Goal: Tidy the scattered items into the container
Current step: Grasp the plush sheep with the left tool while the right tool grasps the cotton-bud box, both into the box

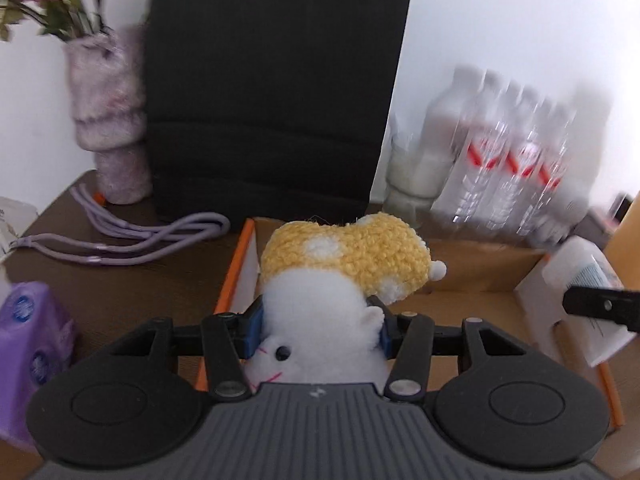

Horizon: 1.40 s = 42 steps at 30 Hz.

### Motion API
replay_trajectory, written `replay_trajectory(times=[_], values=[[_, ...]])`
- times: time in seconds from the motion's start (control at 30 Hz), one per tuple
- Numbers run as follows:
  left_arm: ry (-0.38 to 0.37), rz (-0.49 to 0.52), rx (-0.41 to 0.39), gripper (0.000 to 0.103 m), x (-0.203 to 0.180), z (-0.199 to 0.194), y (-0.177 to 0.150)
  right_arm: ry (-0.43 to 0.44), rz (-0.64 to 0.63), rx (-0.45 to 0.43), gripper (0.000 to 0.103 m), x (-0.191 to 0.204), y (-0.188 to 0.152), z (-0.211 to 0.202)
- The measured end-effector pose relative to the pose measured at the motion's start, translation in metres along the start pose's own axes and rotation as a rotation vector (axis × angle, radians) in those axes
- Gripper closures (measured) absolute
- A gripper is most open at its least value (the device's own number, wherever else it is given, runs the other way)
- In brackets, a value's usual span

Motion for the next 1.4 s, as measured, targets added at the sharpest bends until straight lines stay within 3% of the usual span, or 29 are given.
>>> replay_trajectory(times=[0.1,0.23,0.43,0.6,0.7,0.87,1.0,1.2,1.33,1.4], values=[[0.028,0.064,0.014,0.051,-0.002,0.020,-0.002,-0.052,-0.041,0.080,0.040,-0.001,0.005,0.040],[0.070,0.073,0.056,0.049,0.012,0.041,-0.011,-0.102,-0.075,0.173,0.040,0.001,0.001,0.086],[0.055,0.103,0.051,0.044,0.012,0.045,-0.012,-0.181,-0.130,0.218,0.035,0.004,-0.009,0.116],[0.007,0.100,0.038,0.018,0.008,0.026,0.000,-0.114,-0.055,0.197,0.030,-0.001,0.000,0.096],[0.008,0.117,0.026,0.008,0.005,0.000,0.013,-0.038,0.020,0.188,0.017,-0.005,0.008,0.066],[0.008,0.083,0.152,0.000,0.007,-0.033,0.016,0.086,0.005,0.334,0.013,0.002,0.003,0.030],[0.010,0.054,0.296,0.000,0.014,-0.048,0.000,0.068,0.015,0.423,0.013,0.005,-0.011,0.002],[0.065,0.008,0.273,0.000,0.023,-0.083,-0.009,0.029,0.009,0.376,0.013,0.012,-0.023,-0.033],[0.086,0.045,0.157,0.000,0.016,-0.118,-0.016,-0.084,-0.104,0.259,0.013,0.030,-0.031,-0.060],[0.062,0.037,0.034,0.000,0.012,-0.138,-0.016,-0.089,-0.140,0.161,0.013,0.043,-0.033,-0.076]])
Point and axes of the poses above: each gripper's, at about its wrist camera, not at the fingertips, and z roughly the way its jaws point, x to its left, y to its top, the point moved 7 cm from there along z, roughly the way its jaws point, and after that the axes turned 10 degrees about -z, right-handed, at the moved point
